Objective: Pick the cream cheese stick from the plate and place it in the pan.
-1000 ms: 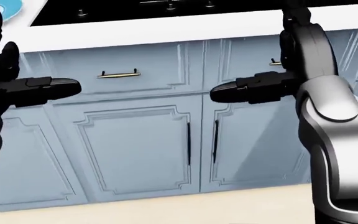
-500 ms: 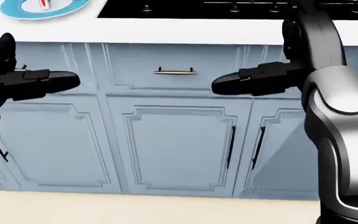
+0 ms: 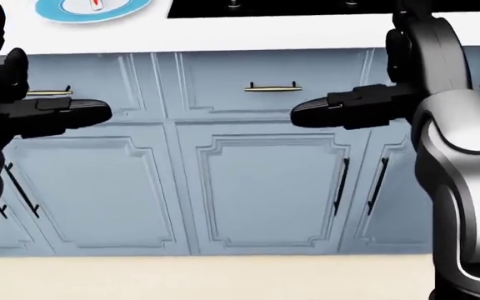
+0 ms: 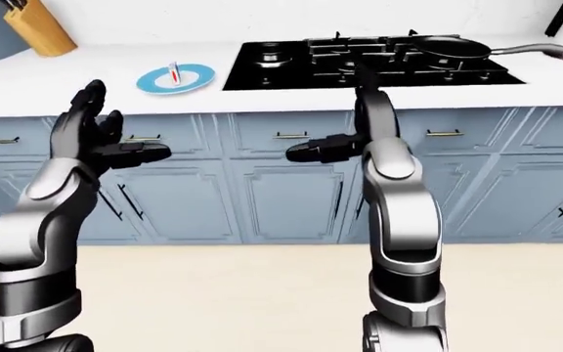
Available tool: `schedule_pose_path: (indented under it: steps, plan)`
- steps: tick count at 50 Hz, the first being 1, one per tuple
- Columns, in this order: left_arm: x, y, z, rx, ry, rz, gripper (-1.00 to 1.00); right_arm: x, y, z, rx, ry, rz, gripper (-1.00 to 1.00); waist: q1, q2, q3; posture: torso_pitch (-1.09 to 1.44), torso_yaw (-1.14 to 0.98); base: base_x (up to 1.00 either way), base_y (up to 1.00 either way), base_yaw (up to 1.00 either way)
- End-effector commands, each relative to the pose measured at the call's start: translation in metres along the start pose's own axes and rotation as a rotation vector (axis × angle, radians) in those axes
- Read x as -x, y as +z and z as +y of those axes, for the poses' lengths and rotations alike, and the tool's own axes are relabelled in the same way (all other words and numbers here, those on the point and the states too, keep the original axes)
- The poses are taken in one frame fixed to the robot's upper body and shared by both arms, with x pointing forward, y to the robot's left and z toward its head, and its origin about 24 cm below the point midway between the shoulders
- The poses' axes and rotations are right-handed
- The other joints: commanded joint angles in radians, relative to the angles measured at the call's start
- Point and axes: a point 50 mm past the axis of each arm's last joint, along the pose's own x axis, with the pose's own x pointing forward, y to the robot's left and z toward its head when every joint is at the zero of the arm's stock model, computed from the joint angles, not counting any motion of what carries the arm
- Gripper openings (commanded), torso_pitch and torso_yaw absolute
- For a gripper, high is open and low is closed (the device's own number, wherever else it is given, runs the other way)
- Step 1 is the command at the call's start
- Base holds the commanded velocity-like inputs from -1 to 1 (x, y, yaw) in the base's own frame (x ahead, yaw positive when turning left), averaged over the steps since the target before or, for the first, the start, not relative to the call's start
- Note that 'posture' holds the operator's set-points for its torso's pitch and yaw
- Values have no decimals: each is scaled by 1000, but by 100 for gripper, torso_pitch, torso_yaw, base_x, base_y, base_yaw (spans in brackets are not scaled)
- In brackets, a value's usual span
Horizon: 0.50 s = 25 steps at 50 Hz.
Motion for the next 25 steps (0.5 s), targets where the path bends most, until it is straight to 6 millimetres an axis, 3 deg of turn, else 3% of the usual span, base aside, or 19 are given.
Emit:
schedule_pose_path:
  steps: [1, 6, 8, 9, 11, 12, 14, 16, 18, 19, 20, 21, 22, 25]
  plan:
    - [2, 23, -4, 4, -22, -104, 100, 5, 23, -5, 3, -33, -113, 100, -4, -1, -24, 0, 0, 0, 44, 0]
    - [4, 24, -4, 7, -26, -107, 100, 6, 27, -5, 6, -28, -119, 100, 0, -51, -18, 0, 0, 0, 44, 0]
    - [3, 25, -3, 7, -24, -108, 100, 6, 28, -5, 4, -28, -121, 100, 3, -92, -25, 0, 0, 0, 41, 0]
    - [3, 26, -4, 7, -25, -109, 100, 5, 29, -5, 5, -27, -122, 100, -5, -49, -20, 0, 0, 0, 38, 0]
    - [3, 25, -6, 6, -31, -107, 100, 5, 28, -5, 3, -26, -122, 100, 1, -75, -29, 0, 0, 0, 38, 0]
    - [2, 26, -7, 8, -34, -107, 100, 5, 27, -5, 3, -26, -120, 100, -1, -75, -36, 0, 0, 0, 38, 0]
    - [1, 26, -8, 7, -36, -108, 100, 5, 29, -7, 3, -27, -123, 100, 2, -66, -36, 0, 0, 0, 39, 0]
    - [2, 27, -9, 5, -37, -108, 100, 6, 29, -8, 4, -29, -123, 100, 0, -40, -20, 0, 0, 0, 39, 0]
    - [2, 27, -9, 4, -39, -108, 100, 7, 28, -8, 2, -30, -121, 100, -6, 2, -14, 0, 0, 1, 38, 0]
    - [2, 27, -8, 3, -37, -109, 100, 6, 28, -9, 3, -29, -122, 100, -8, 41, -23, 0, 0, 2, 39, 0]
    - [2, 28, -7, 4, -36, -109, 100, 6, 29, -9, 4, -29, -123, 100, -4, 98, -36, 0, 0, 3, 40, 0]
    - [1, 28, -8, 4, -35, -110, 100, 6, 29, -9, 4, -29, -124, 100, -2, 43, -23, 0, 0, 5, 39, 0]
    - [2, 27, -8, 4, -36, -109, 100, 6, 28, -9, 4, -29, -123, 100, -4, 51, -16, 0, 0, 5, 40, 0]
    - [2, 27, -7, 3, -34, -109, 100, 6, 24, -8, 9, -28, -122, 100, -1, 23, -23, 0, 0, 9, 26, 0]
